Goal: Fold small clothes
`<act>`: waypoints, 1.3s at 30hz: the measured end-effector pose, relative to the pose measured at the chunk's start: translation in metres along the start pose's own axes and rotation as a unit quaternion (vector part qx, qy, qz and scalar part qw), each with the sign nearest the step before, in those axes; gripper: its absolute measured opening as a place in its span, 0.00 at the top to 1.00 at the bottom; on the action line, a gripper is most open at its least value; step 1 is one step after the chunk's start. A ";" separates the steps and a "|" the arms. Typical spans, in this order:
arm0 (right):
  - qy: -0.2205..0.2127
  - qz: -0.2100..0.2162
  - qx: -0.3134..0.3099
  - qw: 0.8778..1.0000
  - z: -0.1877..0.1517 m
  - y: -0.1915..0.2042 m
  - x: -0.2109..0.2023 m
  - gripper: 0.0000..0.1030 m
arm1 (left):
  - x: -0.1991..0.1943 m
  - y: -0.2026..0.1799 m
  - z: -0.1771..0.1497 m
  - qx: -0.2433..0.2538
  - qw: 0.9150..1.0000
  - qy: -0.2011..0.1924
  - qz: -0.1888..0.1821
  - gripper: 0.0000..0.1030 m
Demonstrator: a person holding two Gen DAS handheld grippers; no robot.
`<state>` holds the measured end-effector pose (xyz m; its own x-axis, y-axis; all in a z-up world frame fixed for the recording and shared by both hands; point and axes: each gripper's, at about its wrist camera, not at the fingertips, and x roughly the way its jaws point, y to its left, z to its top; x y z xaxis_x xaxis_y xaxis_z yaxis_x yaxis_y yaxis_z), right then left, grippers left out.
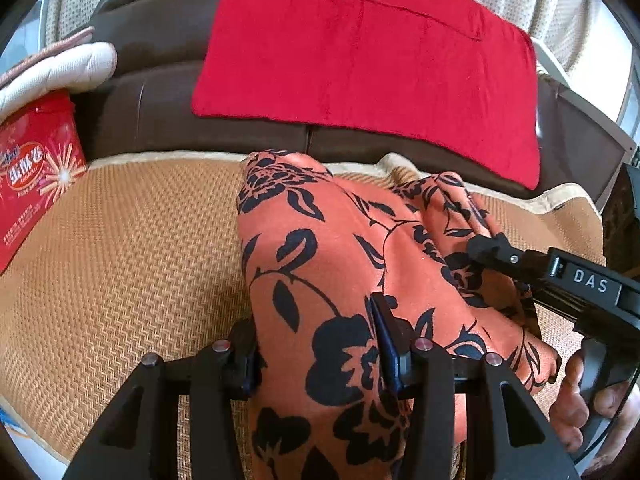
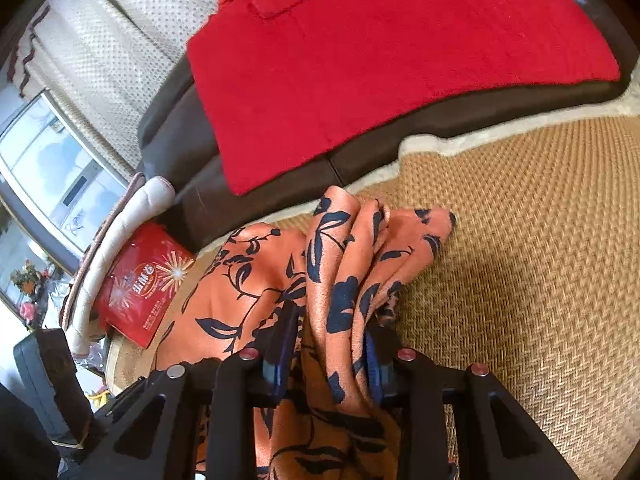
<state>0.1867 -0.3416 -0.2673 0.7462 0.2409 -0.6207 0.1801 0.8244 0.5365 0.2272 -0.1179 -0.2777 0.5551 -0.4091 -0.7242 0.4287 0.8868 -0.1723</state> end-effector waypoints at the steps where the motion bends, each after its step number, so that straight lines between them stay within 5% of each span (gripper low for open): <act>1: 0.002 0.002 0.003 1.000 0.000 -0.002 0.001 0.68 | 0.000 0.000 0.001 0.000 1.000 0.002 0.001 0.52; 10: -0.003 -0.028 0.026 0.999 0.009 -0.018 -0.006 0.68 | 0.001 0.005 0.005 -0.003 0.998 0.031 0.047 0.41; 16: -0.054 -0.013 0.014 0.998 0.015 -0.011 -0.026 0.68 | -0.011 0.015 0.007 0.015 0.990 0.011 0.137 0.31; 26: -0.026 0.017 -0.024 0.999 0.010 0.021 0.000 0.68 | 0.004 0.000 -0.003 0.043 0.988 0.029 0.146 0.31; 31: 0.058 -0.076 0.026 0.995 0.006 -0.011 0.053 0.67 | 0.025 0.004 -0.007 0.048 0.986 0.037 0.155 0.20; 34: 0.056 -0.027 0.086 0.994 0.012 -0.026 0.043 0.67 | 0.020 0.006 -0.006 0.041 0.987 0.031 0.151 0.20; 39: 0.031 -0.006 0.042 0.999 0.001 -0.005 0.004 0.66 | -0.004 0.001 -0.005 0.044 0.987 -0.009 0.155 0.20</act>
<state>0.1895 -0.3447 -0.2722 0.7032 0.2654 -0.6596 0.2435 0.7817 0.5741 0.2223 -0.1143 -0.2783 0.6822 -0.1251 -0.7204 0.2953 0.9485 0.1149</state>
